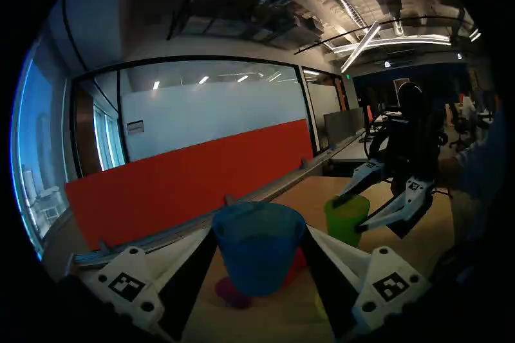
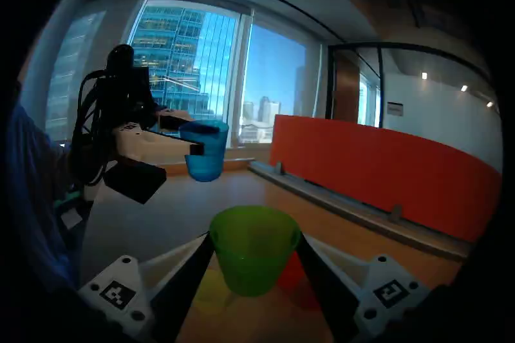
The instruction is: Pour water
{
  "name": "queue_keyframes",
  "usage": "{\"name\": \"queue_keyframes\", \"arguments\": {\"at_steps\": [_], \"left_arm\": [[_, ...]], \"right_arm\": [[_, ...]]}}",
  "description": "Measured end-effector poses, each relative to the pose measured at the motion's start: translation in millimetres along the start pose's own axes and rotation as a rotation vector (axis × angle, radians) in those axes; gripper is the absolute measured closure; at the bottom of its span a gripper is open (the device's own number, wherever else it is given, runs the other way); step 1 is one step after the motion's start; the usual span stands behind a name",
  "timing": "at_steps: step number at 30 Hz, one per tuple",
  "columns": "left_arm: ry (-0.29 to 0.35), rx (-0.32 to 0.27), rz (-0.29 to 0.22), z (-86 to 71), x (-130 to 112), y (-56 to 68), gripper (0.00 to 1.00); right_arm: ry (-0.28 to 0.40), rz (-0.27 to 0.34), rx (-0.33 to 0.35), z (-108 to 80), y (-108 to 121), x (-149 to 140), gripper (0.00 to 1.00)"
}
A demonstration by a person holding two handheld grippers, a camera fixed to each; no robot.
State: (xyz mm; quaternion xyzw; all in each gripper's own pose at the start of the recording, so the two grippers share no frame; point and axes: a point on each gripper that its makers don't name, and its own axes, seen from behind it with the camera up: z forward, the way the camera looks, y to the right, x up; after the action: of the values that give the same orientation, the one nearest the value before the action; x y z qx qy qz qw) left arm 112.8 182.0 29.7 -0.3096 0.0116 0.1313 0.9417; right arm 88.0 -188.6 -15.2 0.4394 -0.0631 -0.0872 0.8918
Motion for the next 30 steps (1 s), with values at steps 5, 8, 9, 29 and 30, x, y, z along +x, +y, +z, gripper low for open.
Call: {"name": "queue_keyframes", "arguments": {"at_steps": [5, 8, 9, 29, 30], "left_arm": [[0.002, 0.006, 0.041, 3.5, 7, -0.1, 0.13], [0.005, 0.008, 0.071, 5.3, 11, 1.0, 0.13], [0.006, 0.008, 0.081, 5.9, 13, 1.4, 0.13], [0.021, 0.039, 0.291, 12.8, 45, 0.7, 0.13], [0.021, 0.042, 0.300, 13.0, 46, 0.1, 0.13]], "right_arm": [[0.004, 0.001, 0.007, 1.5, -4, 0, 0.07], [0.006, 0.001, 0.012, 2.7, -6, 1, 0.07], [0.006, 0.001, 0.014, 3.1, -7, 1, 0.07], [0.009, -0.003, 0.054, 18.3, -23, 1, 0.07], [0.009, -0.003, 0.057, 19.1, -24, 1, 0.07]]}}
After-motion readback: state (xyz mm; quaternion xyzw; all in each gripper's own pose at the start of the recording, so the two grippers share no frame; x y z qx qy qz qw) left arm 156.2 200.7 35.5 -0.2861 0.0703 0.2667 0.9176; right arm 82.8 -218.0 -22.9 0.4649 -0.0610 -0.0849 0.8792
